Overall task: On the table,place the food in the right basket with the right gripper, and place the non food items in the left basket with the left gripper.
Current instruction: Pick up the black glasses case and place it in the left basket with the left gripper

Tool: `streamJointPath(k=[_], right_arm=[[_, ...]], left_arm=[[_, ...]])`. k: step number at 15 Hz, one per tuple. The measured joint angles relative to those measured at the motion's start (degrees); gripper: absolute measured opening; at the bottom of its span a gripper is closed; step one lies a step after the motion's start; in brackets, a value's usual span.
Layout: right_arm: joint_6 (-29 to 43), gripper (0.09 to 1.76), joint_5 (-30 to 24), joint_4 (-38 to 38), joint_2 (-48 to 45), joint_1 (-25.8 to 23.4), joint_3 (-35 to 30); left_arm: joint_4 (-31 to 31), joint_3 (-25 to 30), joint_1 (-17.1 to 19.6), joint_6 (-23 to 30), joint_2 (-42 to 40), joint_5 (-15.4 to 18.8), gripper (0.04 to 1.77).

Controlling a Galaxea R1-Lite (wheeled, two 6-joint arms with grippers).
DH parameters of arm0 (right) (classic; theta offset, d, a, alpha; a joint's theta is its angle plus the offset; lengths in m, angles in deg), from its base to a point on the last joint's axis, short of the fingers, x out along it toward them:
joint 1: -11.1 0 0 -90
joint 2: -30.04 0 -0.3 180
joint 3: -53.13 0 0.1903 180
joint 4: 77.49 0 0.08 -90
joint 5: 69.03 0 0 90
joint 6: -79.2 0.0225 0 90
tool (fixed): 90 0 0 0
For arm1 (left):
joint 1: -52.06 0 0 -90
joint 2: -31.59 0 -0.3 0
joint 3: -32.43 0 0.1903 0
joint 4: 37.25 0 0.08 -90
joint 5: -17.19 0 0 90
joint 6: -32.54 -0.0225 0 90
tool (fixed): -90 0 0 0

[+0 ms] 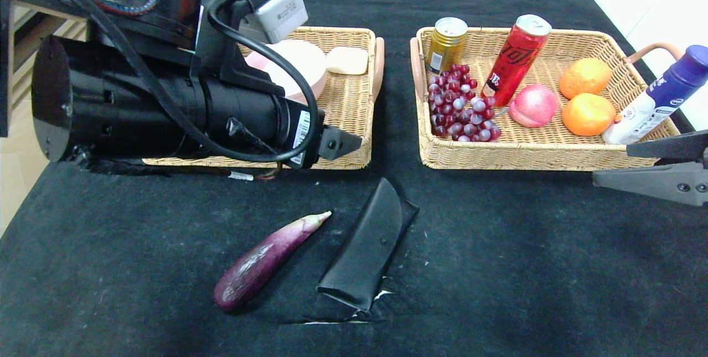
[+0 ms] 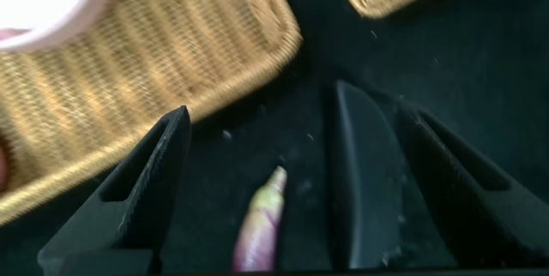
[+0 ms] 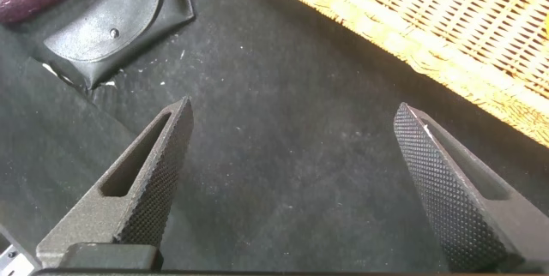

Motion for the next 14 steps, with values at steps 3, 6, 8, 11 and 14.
streamJointPath(k=[3, 6, 8, 11, 14], right_arm=[[0.0, 1.71, 0.0, 0.0, 0.0, -0.1, 0.1], [0.0, 1.71, 0.0, 0.0, 0.0, -0.2, 0.1], [0.0, 1.71, 0.0, 0.0, 0.0, -0.2, 0.1], [0.1, 1.71, 0.0, -0.2, 0.0, -0.2, 0.2], [0.1, 1.71, 0.0, -0.4, 0.0, -0.5, 0.1]], left_arm=[[1.7, 0.8, -2.6, 0.2, 1.2, -1.4, 1.70], [1.5, 1.9, -3.6, 1.6, 2.6, -1.7, 1.71], [1.7, 2.3, -4.5, 2.5, 3.9, -2.4, 1.71], [1.6, 3.2, -5.7, 2.6, 5.5, -2.9, 1.71], [1.7, 4.0, -6.7, 3.0, 6.6, -4.0, 1.71]])
